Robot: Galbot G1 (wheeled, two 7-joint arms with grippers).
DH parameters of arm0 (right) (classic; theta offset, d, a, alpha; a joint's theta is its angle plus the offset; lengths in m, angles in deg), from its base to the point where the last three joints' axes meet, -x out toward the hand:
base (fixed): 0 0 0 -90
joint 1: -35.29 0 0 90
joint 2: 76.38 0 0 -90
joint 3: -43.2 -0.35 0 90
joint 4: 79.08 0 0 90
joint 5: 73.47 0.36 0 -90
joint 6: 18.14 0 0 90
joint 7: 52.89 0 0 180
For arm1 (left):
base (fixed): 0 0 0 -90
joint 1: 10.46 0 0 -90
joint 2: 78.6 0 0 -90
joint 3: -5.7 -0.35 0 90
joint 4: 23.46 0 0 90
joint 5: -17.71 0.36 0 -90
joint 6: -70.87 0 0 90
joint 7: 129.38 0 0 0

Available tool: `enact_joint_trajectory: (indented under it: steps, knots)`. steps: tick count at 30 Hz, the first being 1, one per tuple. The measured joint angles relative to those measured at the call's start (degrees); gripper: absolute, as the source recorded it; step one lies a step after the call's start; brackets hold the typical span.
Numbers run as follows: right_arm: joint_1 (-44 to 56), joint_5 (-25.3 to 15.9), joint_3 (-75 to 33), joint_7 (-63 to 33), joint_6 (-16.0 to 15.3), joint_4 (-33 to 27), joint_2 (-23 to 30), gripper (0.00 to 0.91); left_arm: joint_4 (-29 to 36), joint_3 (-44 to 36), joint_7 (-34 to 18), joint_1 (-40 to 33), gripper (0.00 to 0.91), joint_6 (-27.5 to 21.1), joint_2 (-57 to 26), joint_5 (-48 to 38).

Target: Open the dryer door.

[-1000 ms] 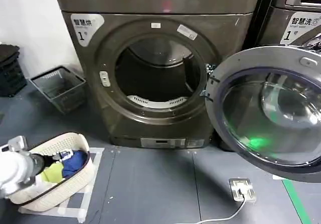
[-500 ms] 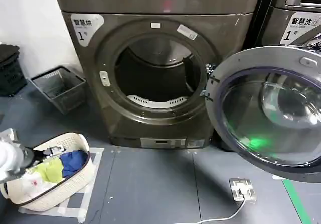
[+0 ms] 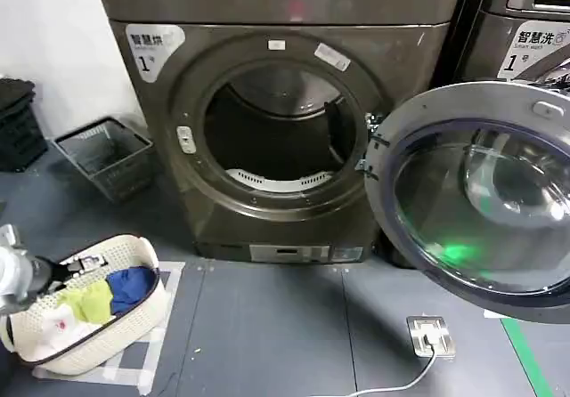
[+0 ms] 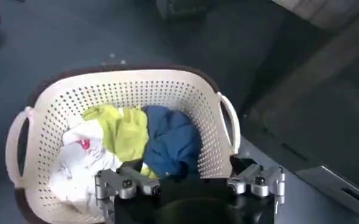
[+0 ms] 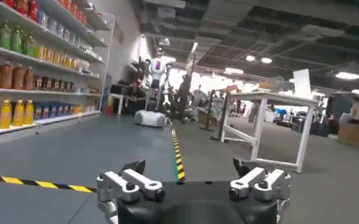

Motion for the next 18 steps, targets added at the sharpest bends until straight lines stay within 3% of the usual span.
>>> enact_joint_trajectory:
  steps: [18]
  knots:
    - [0.02, 0.12, -0.13, 0.42, 0.82, 0.39, 0.00, 0.907, -1.78, -0.96, -1.85, -1.28, 0.907, -0.11, 0.13, -4.08]
